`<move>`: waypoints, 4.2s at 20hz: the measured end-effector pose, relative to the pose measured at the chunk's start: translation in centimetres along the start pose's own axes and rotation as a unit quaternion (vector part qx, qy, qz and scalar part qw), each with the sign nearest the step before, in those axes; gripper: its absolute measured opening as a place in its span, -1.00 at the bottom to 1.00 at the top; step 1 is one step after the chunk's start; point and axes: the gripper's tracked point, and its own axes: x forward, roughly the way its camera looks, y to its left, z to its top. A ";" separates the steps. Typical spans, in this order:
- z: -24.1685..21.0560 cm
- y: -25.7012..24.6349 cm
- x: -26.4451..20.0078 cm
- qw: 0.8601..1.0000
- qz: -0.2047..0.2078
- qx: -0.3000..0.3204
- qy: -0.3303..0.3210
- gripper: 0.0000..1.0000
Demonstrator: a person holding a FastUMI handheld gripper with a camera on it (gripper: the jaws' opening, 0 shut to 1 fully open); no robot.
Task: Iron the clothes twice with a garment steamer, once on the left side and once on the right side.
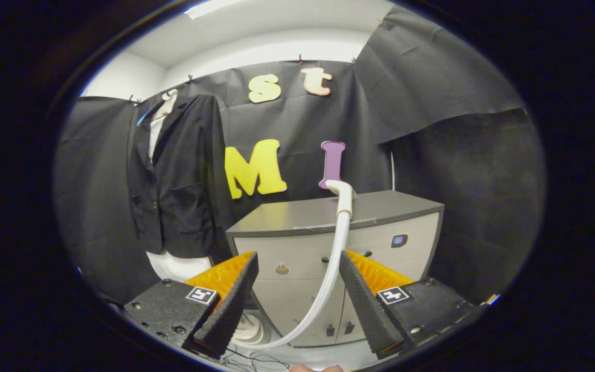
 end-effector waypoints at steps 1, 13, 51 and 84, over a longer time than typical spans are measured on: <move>0.0 -0.3 0.8 1.000 0.006 -0.002 0.002 0.96; 9.7 -4.0 14.1 0.999 0.027 -0.017 0.007 0.96; 5.1 -11.8 28.0 0.960 -0.138 0.018 0.244 0.13; 5.5 4.6 4.7 0.994 -0.068 0.054 0.072 -0.26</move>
